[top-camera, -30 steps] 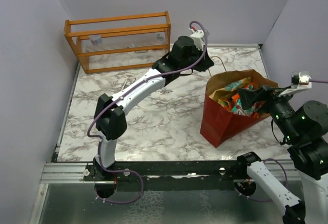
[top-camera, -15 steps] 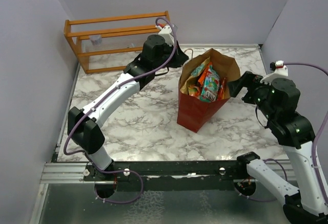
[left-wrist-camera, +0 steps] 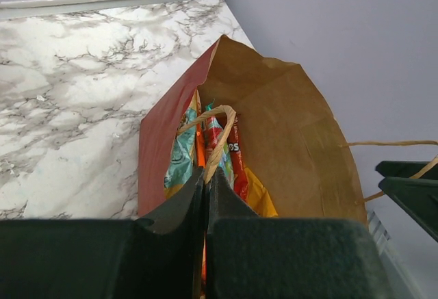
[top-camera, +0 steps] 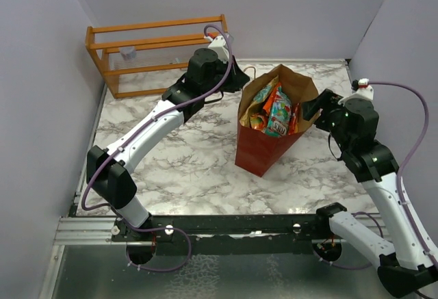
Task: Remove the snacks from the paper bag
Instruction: Adjust the paper bag at the center of the board.
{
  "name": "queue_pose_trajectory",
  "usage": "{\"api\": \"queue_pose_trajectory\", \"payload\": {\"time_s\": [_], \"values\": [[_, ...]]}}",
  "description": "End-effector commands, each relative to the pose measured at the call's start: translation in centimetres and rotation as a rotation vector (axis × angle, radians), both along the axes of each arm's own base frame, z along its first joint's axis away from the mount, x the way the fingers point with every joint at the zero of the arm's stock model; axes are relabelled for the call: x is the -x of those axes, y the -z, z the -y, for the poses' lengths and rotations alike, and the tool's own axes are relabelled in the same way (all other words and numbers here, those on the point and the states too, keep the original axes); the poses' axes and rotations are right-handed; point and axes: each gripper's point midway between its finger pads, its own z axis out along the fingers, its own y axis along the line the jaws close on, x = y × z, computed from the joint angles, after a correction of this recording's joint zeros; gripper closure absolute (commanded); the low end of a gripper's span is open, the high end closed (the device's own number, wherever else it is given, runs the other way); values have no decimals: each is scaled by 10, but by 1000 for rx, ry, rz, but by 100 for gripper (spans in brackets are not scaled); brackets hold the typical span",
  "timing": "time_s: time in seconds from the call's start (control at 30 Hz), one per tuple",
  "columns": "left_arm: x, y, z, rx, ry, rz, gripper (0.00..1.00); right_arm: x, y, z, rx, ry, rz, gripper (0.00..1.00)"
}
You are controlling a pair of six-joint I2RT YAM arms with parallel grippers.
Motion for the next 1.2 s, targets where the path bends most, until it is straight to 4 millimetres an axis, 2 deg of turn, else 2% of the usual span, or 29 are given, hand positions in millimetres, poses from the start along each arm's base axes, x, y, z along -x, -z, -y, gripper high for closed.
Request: {"api": "queue_pose_trajectory", "payload": {"time_s": [0.0,0.07,0.2,0.3,0.37,0.47,0.6,0.7,0.77,0.83,0.93,0.97,1.17], "values": [[10,-39,-6,77,5,58,100,-22,-28,-13,-89,-24,175,36],[11,-38,-7,76,5,54,100,-28,-34,-12,-84,-16,212,46],[14,-35,-8,73,7,44,100,-41,-28,-11,-58,3,210,55],[17,-36,-9,76,12,34,100,-44,-32,-3,-38,50,216,86],[21,-38,-9,87,20,30,100,-40,-46,6,-26,87,252,89],[26,-44,-5,128,48,18,100,-30,-77,23,25,136,349,97],[43,-59,13,248,163,-15,100,-16,-118,36,127,157,434,99],[56,-64,23,325,234,-53,100,-12,-137,40,190,150,467,99],[61,-60,24,335,240,-70,100,-12,-142,39,222,139,469,99],[65,-52,21,324,226,-83,100,-15,-142,33,235,105,455,99],[69,-33,11,292,183,-111,100,-17,-138,2,257,-76,462,99],[71,-19,6,265,168,-131,100,-17,-135,-8,263,-141,465,99],[94,32,-25,170,92,-207,98,-13,-113,-62,255,-455,439,99]]}}
